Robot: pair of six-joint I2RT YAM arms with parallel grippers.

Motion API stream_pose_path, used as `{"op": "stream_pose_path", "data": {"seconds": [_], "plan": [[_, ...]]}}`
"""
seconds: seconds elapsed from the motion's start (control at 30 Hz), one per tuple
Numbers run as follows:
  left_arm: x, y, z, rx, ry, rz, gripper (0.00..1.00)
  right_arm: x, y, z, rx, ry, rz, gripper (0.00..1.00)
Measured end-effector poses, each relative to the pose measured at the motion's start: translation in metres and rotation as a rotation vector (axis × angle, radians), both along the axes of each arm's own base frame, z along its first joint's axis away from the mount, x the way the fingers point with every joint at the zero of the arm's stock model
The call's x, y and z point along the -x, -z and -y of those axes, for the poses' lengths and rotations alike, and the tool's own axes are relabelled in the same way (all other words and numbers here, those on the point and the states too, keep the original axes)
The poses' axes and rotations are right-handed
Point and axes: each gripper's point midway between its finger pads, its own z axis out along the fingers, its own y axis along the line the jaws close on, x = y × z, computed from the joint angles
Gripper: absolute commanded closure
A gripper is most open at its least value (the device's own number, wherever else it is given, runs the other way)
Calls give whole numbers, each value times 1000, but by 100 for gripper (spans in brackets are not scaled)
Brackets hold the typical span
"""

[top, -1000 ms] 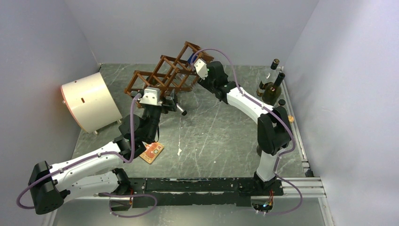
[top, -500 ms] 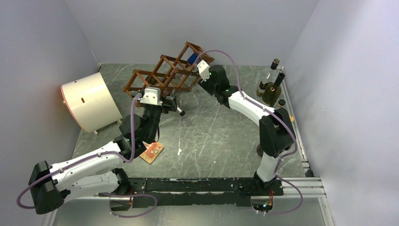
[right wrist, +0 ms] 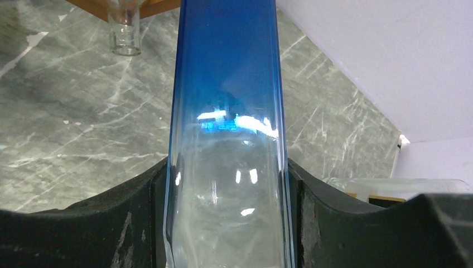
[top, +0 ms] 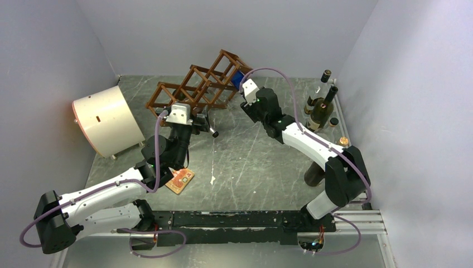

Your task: Take the wine bottle off the wine rack

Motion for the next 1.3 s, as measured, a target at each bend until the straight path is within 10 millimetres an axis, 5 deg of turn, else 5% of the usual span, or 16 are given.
{"op": "stream_pose_path", "data": {"seconds": [1.0,1.13,1.3], "plan": [[-1,2,4,-9,14,-13,5,22,0,4,-181,112,-81,100],[-1,2,4,-7,16,-13,5,27,6,6,-191,133,-115,100],[-1,2,4,-7,18,-13,5,48,37,6,-153,127,-257,100]]}}
